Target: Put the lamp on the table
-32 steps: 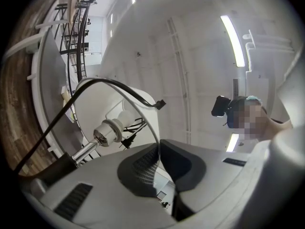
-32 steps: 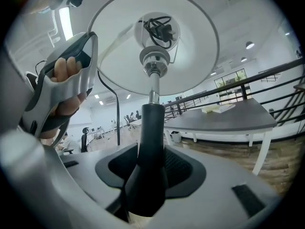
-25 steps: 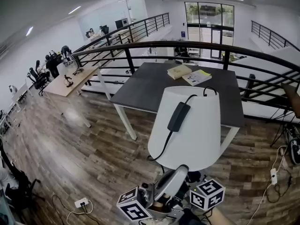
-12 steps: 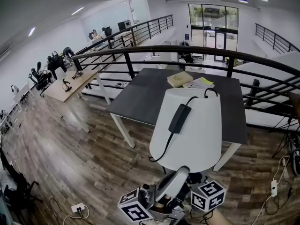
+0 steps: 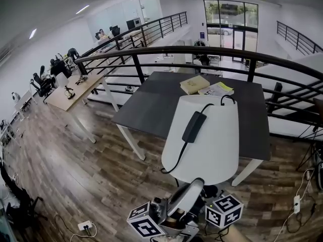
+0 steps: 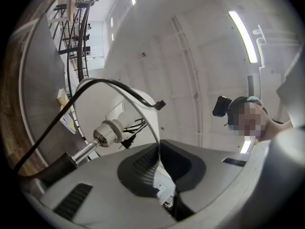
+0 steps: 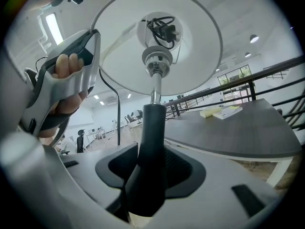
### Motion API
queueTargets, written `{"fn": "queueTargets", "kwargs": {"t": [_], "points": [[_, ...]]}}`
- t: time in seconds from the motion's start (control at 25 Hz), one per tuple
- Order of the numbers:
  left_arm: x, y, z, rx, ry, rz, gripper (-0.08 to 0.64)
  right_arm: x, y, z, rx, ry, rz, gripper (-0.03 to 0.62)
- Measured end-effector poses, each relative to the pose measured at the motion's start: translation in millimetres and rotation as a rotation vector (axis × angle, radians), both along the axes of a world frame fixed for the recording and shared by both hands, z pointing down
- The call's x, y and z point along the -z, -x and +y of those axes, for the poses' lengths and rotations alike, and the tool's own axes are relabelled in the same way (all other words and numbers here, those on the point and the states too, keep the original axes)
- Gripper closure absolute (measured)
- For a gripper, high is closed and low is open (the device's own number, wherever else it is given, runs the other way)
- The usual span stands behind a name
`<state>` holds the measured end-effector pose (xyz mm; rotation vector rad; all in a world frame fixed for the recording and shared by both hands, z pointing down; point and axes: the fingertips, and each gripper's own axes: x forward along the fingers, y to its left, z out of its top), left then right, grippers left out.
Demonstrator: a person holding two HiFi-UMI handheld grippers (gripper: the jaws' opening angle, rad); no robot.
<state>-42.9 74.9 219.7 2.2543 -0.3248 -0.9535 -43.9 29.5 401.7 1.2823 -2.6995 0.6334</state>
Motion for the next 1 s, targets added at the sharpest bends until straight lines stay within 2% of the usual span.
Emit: {"fn": "queueTargets", "kwargs": {"t": [1.0], "points": [[7, 1, -227, -0.166, -0.027, 0.002, 0.534, 9, -8, -237, -0.176, -0.030, -0.001, 0.403]]}}
